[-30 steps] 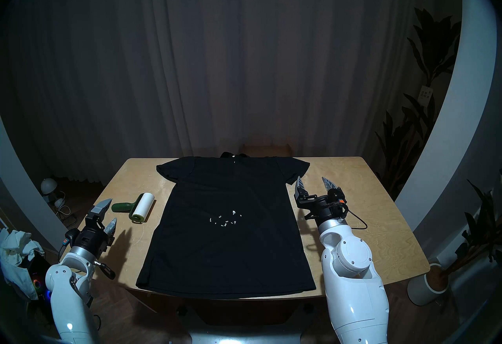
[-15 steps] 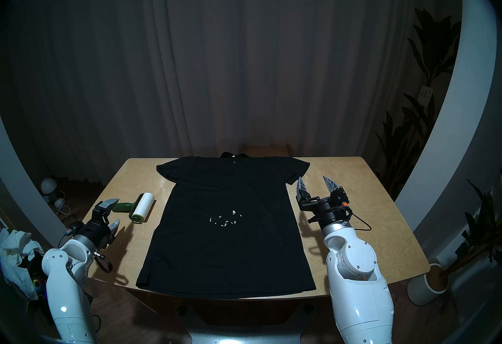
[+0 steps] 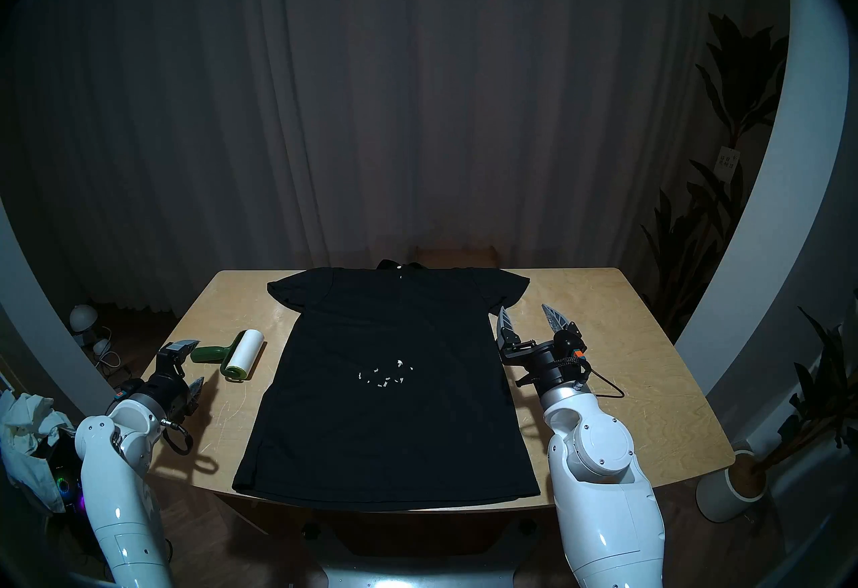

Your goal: Use the fur roller to clean a top

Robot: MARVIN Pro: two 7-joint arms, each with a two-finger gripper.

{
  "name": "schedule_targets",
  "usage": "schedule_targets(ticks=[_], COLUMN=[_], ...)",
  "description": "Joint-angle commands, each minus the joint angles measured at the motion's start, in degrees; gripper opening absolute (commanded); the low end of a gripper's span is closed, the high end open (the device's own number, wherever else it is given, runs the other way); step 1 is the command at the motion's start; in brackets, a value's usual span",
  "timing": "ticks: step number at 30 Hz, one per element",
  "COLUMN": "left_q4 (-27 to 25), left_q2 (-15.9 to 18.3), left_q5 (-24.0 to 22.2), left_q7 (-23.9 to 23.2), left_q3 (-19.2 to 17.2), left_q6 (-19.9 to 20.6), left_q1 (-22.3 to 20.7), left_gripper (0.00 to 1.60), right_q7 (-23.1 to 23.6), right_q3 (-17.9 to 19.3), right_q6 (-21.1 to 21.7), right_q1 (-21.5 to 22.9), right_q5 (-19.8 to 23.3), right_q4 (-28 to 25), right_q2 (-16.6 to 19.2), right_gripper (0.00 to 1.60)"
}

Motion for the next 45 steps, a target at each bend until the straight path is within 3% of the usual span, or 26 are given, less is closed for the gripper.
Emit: schedule_targets(ticks=[1,19,27,45], left_q4=[0.4,0.8,2.7,5.3], left_q2=[0.4,1.2,0.3,1.2], left_q5=[-1.4,-1.6,-7.0,-8.3], left_q7=[-0.4,1.0,5.6,8.6], left_q3=[0.5,1.1,-1.5,-0.6], left_q6=[-0.6,-1.5,-1.4,-2.0], left_q1=[-4.0,-3.9,-6.1,-9.4], left_gripper=[1.60,1.60,1.60,1.60], right_q7=[-0.8,-1.9,-1.9,-2.2], right_q3=[0.2,-0.1,-0.1,0.0], right_q6=[-1.1,-0.9,-1.3,-2.0], right_q1=[0.6,0.8,1.1,1.6], right_q5=[-0.4,-1.4,-1.6,-3.0], right_q4=[-1.1,-1.4,-1.1,-0.8], right_q2=[-0.5,-0.3,-0.2,-0.7], right_gripper=[1.60,1.60,1.60,1.60])
